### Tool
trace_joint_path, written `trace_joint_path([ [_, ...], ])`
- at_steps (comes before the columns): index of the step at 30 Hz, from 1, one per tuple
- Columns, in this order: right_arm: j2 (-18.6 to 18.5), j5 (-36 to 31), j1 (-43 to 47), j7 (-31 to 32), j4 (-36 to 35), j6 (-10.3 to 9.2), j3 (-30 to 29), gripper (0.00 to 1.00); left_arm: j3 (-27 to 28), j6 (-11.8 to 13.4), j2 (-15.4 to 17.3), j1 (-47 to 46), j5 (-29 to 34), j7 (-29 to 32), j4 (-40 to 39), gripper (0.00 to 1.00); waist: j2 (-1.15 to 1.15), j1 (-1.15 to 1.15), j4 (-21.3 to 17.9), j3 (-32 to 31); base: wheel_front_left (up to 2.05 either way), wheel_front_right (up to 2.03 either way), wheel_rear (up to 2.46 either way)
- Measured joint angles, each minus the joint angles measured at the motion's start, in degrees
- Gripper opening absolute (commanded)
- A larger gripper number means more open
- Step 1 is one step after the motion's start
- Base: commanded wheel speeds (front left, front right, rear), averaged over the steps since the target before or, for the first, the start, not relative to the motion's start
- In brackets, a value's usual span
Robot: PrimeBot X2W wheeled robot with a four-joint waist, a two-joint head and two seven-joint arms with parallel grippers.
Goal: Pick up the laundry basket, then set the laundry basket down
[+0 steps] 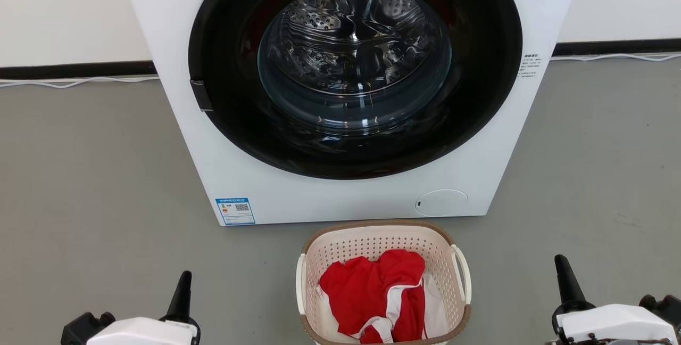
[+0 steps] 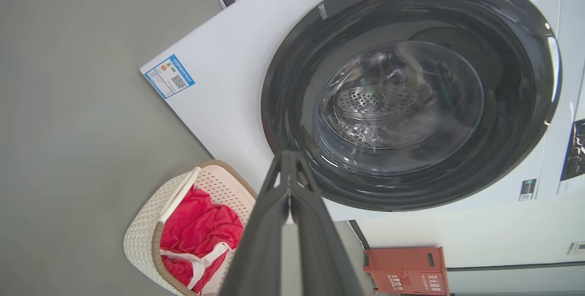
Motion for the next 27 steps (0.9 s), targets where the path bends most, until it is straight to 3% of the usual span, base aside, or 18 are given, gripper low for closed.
trace_joint_path([
  [27,0.25,18.12,-1.18,4.22,-2.76,0.00,-0.67,0.00,1.57,-2.07,-0.65,-0.26,-13.86,4.13,-3.21,0.00,0.00,-0.01,0.34,0.35,0.00,0.00,0.00],
])
